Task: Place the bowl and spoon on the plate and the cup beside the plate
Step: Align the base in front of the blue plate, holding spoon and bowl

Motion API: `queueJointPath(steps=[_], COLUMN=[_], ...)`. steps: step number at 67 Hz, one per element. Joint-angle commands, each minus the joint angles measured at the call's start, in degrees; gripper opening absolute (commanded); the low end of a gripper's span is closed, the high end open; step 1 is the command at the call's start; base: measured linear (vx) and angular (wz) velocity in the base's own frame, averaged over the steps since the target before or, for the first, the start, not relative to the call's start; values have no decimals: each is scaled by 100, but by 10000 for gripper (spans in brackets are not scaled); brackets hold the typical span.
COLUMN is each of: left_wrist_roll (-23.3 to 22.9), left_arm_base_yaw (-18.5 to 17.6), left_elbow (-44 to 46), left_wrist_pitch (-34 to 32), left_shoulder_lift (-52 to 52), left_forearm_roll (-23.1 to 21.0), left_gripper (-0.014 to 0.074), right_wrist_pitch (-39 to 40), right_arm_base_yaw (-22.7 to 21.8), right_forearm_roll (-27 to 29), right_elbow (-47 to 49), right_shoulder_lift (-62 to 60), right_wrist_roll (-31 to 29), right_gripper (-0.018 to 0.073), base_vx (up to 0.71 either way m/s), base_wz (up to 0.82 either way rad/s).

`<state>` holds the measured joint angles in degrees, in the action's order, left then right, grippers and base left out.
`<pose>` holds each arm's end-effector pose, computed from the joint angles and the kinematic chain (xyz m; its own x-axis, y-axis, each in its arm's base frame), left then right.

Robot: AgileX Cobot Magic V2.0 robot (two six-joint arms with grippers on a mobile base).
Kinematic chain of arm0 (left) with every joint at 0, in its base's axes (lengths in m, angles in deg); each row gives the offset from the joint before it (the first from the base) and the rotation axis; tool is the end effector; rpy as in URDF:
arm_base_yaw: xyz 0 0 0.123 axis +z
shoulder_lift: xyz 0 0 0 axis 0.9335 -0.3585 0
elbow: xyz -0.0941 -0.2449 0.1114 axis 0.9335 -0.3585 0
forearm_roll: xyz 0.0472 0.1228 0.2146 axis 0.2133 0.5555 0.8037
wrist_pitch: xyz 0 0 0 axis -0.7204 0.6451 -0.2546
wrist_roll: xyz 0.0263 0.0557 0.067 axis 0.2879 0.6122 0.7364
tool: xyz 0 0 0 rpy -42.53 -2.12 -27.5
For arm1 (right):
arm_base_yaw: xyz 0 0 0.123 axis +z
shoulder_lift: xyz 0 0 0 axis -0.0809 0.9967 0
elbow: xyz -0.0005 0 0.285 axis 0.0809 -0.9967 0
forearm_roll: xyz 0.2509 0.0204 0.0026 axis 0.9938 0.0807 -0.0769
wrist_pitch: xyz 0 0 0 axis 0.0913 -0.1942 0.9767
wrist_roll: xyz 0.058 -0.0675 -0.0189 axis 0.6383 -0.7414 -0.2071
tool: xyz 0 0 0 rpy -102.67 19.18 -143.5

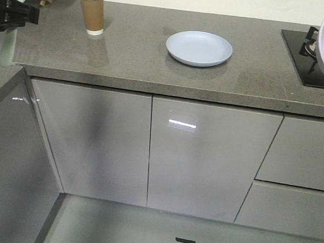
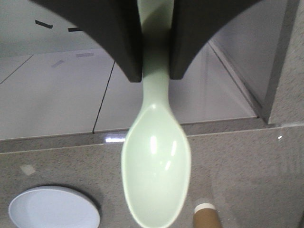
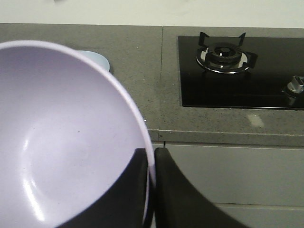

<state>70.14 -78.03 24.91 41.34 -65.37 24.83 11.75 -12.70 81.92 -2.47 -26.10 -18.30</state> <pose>0.3020 -0.0487 0.4337 -0.5688 0.0688 -0.8196 0.1503 0.9884 -0.0213 0.1862 -0.0225 0.4467 -0.3824 0.0653 -0.9217 0.1068 0.9939 0.0261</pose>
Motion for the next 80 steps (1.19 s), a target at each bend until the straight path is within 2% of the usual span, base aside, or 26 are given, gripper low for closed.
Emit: queueJointPath(steps=[1,80], left_wrist_roll=[-16,-16], left_arm_base_yaw=[-37,-37], left_elbow=[163,163], left_wrist_pitch=[-341,-341], left_shoulder_lift=[207,207], left_forearm_roll=[-42,-42], left_gripper=[-6,-6], right_wrist_pitch=[457,457], right_arm_base_yaw=[-35,-35], right_forearm_roll=[-2,-2], right_elbow=[172,172], right_shoulder_lift=[-60,-60], right_wrist_roll=[-35,-35], right_gripper=[-8,-8], base_vx=[6,11], base_wz=[-19,-5])
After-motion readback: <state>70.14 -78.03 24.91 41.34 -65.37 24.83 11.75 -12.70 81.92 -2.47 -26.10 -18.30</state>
